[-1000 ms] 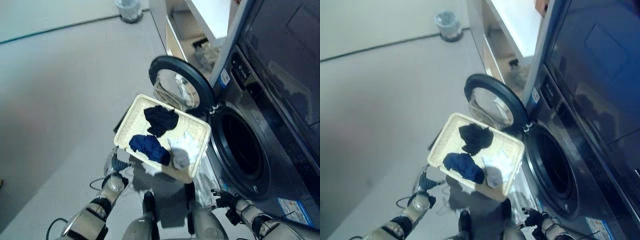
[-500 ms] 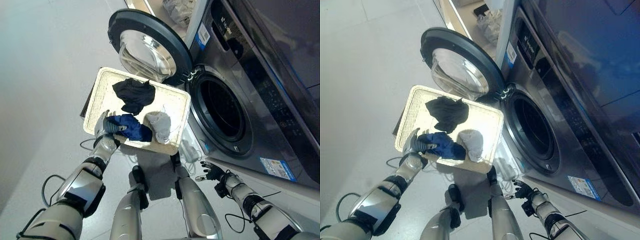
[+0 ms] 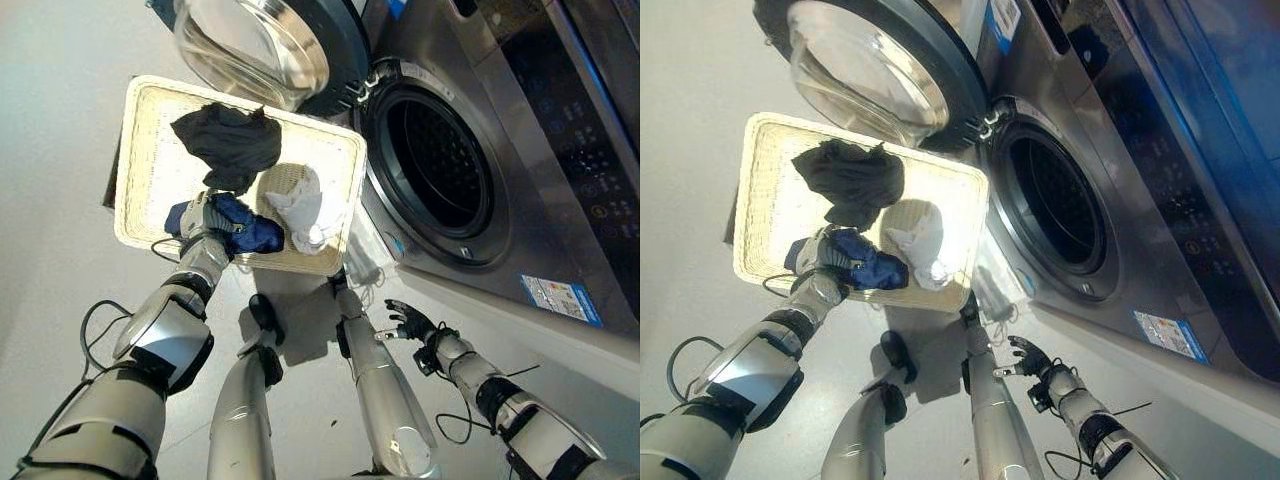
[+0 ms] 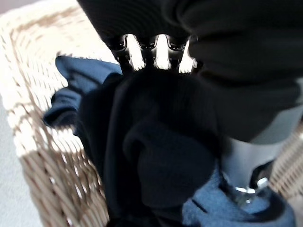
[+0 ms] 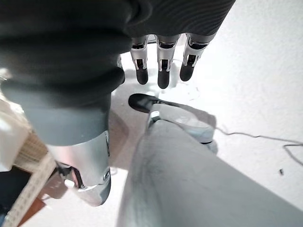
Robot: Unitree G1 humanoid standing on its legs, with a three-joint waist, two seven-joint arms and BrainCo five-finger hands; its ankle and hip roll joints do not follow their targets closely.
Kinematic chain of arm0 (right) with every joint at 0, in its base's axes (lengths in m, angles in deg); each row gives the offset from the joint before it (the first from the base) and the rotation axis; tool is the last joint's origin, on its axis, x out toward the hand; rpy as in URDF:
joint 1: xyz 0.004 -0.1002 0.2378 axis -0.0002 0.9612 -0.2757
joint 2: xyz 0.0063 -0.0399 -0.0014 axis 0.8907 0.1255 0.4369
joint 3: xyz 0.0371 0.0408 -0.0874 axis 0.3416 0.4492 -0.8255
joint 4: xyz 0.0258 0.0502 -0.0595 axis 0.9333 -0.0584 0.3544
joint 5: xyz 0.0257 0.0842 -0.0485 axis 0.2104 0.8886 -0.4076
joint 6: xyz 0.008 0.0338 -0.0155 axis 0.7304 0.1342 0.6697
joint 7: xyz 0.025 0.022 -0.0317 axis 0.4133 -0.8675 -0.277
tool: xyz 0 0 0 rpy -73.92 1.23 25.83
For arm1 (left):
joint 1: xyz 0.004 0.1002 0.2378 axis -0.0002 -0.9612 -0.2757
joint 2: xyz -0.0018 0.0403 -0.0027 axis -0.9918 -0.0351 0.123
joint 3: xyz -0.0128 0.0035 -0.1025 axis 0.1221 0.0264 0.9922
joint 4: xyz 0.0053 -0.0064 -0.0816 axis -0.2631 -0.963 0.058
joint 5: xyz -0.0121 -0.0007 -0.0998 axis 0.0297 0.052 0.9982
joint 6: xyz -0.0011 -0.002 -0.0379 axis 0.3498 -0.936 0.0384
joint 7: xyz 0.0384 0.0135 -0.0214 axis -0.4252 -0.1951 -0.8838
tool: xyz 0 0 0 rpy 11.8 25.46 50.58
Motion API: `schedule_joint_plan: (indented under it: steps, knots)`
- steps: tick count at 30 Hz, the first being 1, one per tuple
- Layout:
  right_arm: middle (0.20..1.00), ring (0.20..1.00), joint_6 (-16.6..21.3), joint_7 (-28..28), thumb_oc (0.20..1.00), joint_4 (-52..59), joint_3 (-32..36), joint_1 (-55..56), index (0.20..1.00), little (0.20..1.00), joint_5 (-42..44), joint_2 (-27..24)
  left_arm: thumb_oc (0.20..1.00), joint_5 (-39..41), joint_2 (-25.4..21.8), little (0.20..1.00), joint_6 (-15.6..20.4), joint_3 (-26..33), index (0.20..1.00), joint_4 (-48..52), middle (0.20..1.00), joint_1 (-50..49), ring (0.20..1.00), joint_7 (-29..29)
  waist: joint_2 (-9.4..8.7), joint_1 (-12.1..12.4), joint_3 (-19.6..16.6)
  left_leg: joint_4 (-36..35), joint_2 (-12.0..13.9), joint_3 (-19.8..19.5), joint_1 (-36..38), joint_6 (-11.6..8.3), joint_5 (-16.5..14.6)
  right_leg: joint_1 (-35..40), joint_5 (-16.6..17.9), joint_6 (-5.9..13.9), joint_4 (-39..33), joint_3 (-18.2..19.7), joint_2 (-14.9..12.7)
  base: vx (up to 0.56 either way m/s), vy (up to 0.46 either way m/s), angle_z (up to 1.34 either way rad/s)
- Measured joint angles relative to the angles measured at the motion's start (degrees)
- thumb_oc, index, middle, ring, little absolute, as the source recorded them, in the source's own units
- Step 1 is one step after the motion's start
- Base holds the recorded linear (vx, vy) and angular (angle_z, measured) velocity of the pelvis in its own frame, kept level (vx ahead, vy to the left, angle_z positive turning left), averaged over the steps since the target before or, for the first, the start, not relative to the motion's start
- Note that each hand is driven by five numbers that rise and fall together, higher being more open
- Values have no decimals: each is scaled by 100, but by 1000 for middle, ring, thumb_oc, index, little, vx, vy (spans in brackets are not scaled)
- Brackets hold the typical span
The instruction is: Put the clothes into the washing machine.
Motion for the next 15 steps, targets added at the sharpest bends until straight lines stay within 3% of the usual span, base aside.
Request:
schedule_joint_plan:
  steps: [8,9,10,11,12,13,15]
  knots:
    - [1000,1000,3,48,1000,165,-45,-34,1000,1000,91,-89,1000,-1379,-20,1000,-1289,-807,1000,-103,1000,657,1000,1293,-7,-38,-12,174,15,-30,-244,-18,-109,-240,-25,14,43,99,48,19,45,-7]
    - [1000,1000,5,40,1000,248,-49,-37,1000,1000,91,-168,1000,-1834,-19,1000,-1631,-1071,1000,-98,1000,811,1000,1598,-8,-44,-13,177,6,-23,-313,-25,-114,-314,-34,40,60,115,42,0,0,0]
    - [1000,1000,5,38,1000,263,-49,-50,1000,1000,90,-189,831,-1987,-1,831,-1752,-1129,831,-98,831,886,831,1703,-8,-53,-13,187,5,-21,-347,-24,-113,-350,-39,49,73,121,42,0,0,0]
    - [1000,1000,5,36,1000,267,-48,-87,1000,1000,90,-213,470,-2241,2,470,-1957,-1233,470,-97,470,946,470,1931,-10,-92,-14,198,2,-18,-397,-20,-111,-416,-41,49,108,126,40,0,0,0]
    - [1000,1000,5,35,1000,289,-49,-121,1000,1000,90,-228,369,-2436,-8,369,-2130,-1313,369,-95,369,1009,369,2179,-10,-146,-16,208,3,-21,-433,-21,-111,-447,-39,47,115,128,42,0,0,0]
    - [1000,1000,5,36,1000,342,-49,-141,1000,1000,90,-248,200,-2638,-7,200,-2306,-1436,200,-71,200,1067,200,2420,-9,-190,-18,212,3,-22,-455,-21,-111,-469,-39,46,119,130,44,0,0,0]
    - [1000,1000,3,36,1000,370,-50,-159,1000,1000,87,-261,200,-2846,-14,200,-2469,-1544,200,-41,200,1119,200,2692,-8,-230,-18,207,6,-23,-462,-21,-110,-480,-37,43,119,133,49,0,0,0]
